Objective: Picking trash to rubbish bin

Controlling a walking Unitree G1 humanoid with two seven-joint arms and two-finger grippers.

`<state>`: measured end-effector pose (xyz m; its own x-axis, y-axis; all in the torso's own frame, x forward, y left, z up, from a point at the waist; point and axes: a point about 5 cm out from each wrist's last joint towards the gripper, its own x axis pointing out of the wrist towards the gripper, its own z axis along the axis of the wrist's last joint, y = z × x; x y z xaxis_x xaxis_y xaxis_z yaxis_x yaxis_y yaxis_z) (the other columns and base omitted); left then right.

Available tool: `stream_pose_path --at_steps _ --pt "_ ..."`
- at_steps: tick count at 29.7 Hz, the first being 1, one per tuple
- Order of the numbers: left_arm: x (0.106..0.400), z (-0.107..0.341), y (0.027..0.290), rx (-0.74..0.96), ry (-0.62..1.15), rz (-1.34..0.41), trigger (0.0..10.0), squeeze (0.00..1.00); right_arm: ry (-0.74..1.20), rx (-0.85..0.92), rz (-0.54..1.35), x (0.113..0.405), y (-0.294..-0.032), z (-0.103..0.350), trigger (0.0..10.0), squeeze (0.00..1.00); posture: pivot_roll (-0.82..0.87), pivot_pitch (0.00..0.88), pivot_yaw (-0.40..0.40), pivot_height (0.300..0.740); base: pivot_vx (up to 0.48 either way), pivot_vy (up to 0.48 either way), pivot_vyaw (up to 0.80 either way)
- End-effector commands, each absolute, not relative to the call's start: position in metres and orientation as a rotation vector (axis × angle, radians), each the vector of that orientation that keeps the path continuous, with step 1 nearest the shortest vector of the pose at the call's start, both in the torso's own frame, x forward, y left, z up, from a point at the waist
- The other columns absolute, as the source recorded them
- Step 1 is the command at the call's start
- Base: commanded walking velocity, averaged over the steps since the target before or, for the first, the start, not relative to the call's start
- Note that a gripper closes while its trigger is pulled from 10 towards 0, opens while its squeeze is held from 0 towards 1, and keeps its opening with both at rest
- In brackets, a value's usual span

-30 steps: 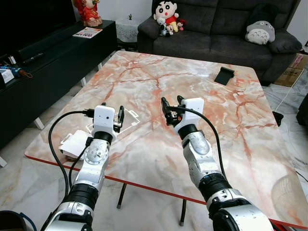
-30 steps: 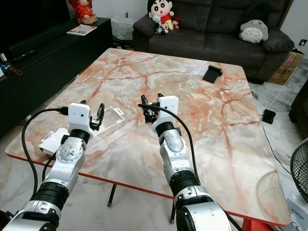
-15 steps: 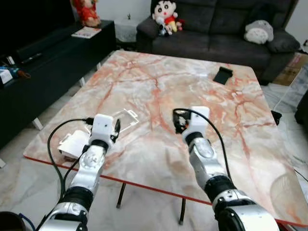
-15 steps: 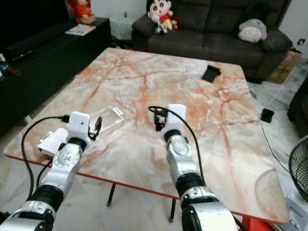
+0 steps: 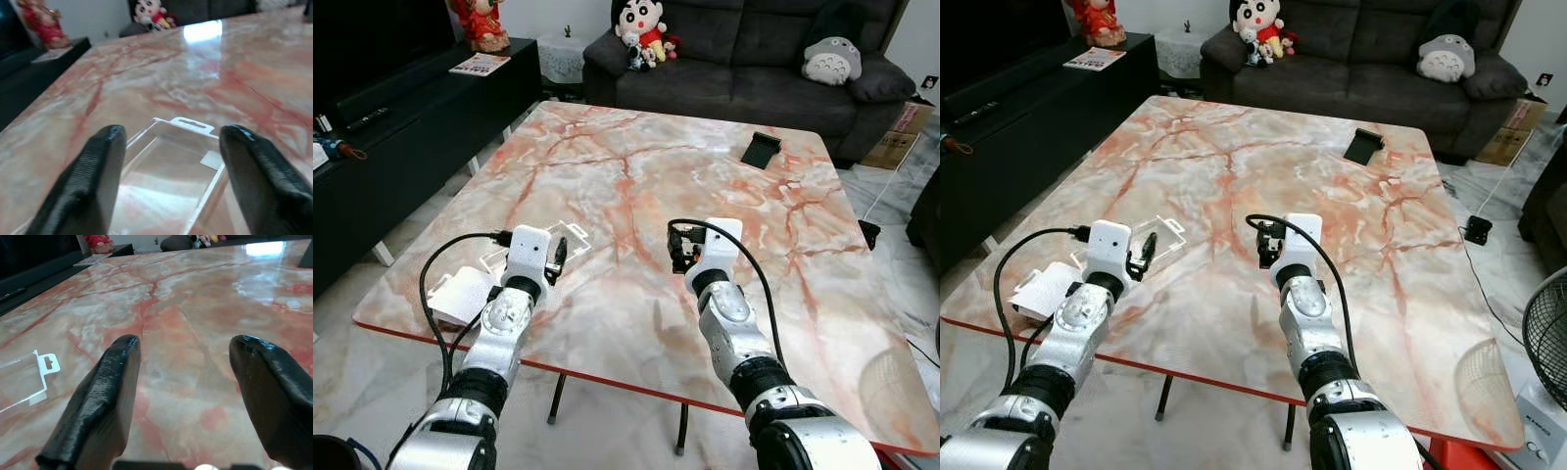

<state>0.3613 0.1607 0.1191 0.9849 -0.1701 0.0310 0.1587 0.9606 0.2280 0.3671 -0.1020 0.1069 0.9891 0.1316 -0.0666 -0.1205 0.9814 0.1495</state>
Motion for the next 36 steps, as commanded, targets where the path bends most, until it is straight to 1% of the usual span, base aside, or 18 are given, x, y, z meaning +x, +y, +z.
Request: stream_pose_path --at_steps 1,4,5,6,11,13,14,20,26,27,28,34,35,36 --pt "0.367 0.121 0.163 0.252 -0.001 -0.214 10.0 1.00 0.073 0.155 0.119 0.371 -0.101 0.113 10.0 0.00 -0.01 0.000 -0.058 0.740 0.000 0.000 0.00" --pt "0.368 0.119 0.163 0.252 0.022 -0.235 10.0 1.00 0.072 0.155 0.120 0.371 -0.101 0.113 10.0 0.00 -0.01 0.000 -0.056 0.740 0.000 0.000 0.00" --pt "0.368 0.118 0.163 0.260 0.034 -0.246 10.0 0.71 0.072 0.155 0.120 0.371 -0.101 0.113 10.0 0.00 -0.01 0.000 -0.056 0.740 0.000 0.000 0.00" --pt "0.368 0.117 0.164 0.263 0.052 -0.262 10.0 0.00 0.071 0.156 0.119 0.371 -0.101 0.113 10.0 0.00 -0.01 0.000 -0.056 0.740 0.000 0.000 0.00" --pt "0.369 0.110 0.164 0.260 0.145 -0.356 10.0 0.00 0.069 0.161 0.121 0.371 -0.099 0.113 10.0 0.00 -0.01 0.000 -0.055 0.740 0.000 0.000 0.00" --pt "0.368 0.105 0.165 0.283 0.183 -0.379 10.0 0.00 0.068 0.162 0.123 0.371 -0.099 0.114 10.0 0.00 -0.01 0.000 -0.054 0.740 0.000 0.000 0.00" --pt "0.367 0.100 0.167 0.328 0.216 -0.369 10.0 0.00 0.067 0.163 0.124 0.371 -0.098 0.114 10.0 0.00 -0.01 0.000 -0.054 0.740 0.000 0.000 0.00" --pt "0.366 0.096 0.170 0.385 0.243 -0.329 10.0 0.00 0.062 0.166 0.119 0.371 -0.099 0.115 10.0 0.00 -0.02 0.000 -0.052 0.740 0.000 0.000 0.00" --pt "0.366 0.091 0.173 0.362 0.294 -0.298 10.0 0.00 0.060 0.164 0.115 0.371 -0.100 0.115 10.0 0.00 -0.02 0.000 -0.052 0.740 0.000 0.000 0.00" --pt "0.365 0.089 0.173 0.358 0.304 -0.296 8.7 0.00 0.060 0.165 0.112 0.371 -0.101 0.115 10.0 0.00 -0.02 0.000 -0.052 0.740 0.000 0.000 0.00" --pt "0.364 0.087 0.173 0.339 0.321 -0.296 5.1 0.00 0.060 0.166 0.108 0.371 -0.102 0.115 10.0 0.00 -0.02 0.000 -0.053 0.740 0.000 0.000 0.00" --pt "0.361 0.081 0.172 0.331 0.348 -0.303 4.7 0.00 0.061 0.166 0.106 0.371 -0.103 0.115 10.0 0.00 -0.02 0.000 -0.052 0.740 0.000 0.000 0.00" --pt "0.361 0.080 0.171 0.331 0.352 -0.303 3.8 0.00 0.061 0.166 0.106 0.371 -0.103 0.115 10.0 0.00 -0.03 0.000 -0.052 0.740 0.000 0.000 0.00" --pt "0.361 0.079 0.171 0.330 0.354 -0.303 3.8 0.00 0.061 0.167 0.105 0.371 -0.103 0.115 10.0 0.00 -0.03 0.000 -0.052 0.740 0.000 0.000 0.00"
